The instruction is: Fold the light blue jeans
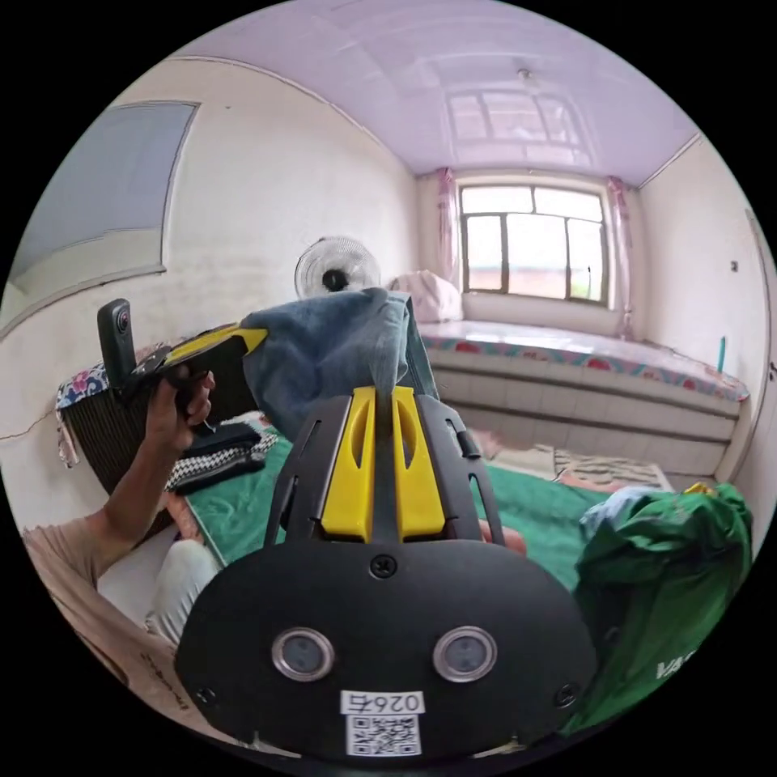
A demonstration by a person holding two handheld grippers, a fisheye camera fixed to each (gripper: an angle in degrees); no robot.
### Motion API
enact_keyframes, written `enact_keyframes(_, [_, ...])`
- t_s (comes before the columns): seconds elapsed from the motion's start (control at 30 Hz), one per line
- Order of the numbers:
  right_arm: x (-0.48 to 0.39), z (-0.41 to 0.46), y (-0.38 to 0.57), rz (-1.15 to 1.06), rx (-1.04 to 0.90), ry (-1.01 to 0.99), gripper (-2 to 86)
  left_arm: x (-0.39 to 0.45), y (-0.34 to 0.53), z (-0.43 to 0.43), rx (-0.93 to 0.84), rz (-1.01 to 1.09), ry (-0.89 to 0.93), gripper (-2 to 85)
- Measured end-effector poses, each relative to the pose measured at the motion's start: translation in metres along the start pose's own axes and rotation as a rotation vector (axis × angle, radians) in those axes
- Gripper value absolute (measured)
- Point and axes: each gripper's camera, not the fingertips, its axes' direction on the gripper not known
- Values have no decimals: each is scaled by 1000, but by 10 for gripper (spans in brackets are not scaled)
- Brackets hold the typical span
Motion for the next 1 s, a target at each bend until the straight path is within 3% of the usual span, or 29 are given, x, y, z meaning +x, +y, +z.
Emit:
enact_keyframes(0.17, [-13,137,79,112,-359,-86,-4,45,183,97,-358,-56,42,43])
enact_keyframes(0.27, [-38,189,104,85,-490,62,14,85,265,138,-481,-72,-13,57])
enact_keyframes(0.4, [-80,206,81,-99,-491,358,30,135,290,148,-431,0,-74,52])
enact_keyframes(0.47, [-88,208,72,-121,-469,400,20,149,294,151,-394,10,-89,56])
enact_keyframes(0.8, [-95,227,28,-143,-466,363,25,139,369,230,-419,-173,-105,165])
enact_keyframes(1.0, [-91,239,10,-159,-446,328,45,105,446,297,-407,-446,106,233])
